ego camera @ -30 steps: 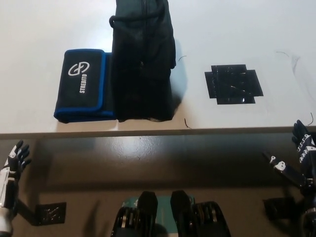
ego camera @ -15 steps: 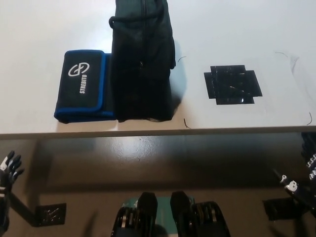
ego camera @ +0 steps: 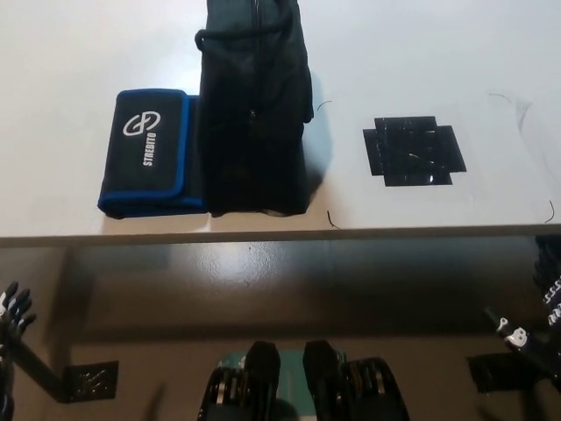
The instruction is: Use both hands to pick up the lunch bag on the right hand side and smoothly move it near the note book on the left hand side
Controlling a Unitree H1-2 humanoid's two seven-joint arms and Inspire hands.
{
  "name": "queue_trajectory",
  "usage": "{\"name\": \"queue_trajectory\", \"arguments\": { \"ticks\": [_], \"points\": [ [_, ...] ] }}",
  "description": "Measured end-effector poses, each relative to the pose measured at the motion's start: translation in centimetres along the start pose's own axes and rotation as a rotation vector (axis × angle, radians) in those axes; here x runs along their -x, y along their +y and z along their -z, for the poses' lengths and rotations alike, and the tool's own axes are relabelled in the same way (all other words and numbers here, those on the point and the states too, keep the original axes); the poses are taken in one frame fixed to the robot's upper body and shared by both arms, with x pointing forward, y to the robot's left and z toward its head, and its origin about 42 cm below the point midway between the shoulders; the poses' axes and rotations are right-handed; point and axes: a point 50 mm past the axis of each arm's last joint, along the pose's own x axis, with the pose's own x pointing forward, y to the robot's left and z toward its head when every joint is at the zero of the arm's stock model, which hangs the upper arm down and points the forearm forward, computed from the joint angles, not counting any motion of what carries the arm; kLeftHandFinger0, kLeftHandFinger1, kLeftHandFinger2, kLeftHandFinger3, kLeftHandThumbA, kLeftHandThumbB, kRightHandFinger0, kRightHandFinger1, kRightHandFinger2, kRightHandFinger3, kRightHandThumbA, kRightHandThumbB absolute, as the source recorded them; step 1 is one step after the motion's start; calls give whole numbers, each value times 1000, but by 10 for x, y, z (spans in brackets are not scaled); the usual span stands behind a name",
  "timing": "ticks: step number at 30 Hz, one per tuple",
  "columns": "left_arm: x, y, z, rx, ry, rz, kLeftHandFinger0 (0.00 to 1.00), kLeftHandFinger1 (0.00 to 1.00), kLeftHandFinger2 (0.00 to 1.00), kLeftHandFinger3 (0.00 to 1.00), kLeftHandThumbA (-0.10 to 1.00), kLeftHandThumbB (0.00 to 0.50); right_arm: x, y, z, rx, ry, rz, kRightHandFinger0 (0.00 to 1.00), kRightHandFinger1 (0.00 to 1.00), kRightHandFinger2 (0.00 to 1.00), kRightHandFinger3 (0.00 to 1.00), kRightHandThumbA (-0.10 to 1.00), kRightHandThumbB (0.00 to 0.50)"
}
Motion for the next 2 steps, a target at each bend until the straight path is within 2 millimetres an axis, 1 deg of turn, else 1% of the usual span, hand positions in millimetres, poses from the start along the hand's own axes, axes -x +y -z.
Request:
{"name": "queue_trajectory", "arguments": {
  "ticks": [2],
  "points": [
    [1, 0, 0, 2, 1, -2, 1000, 1000, 1000, 1000, 1000, 261, 0, 0, 0, 0, 1, -1, 1000, 1000, 1000, 1000, 1000, 175]
  ]
}}
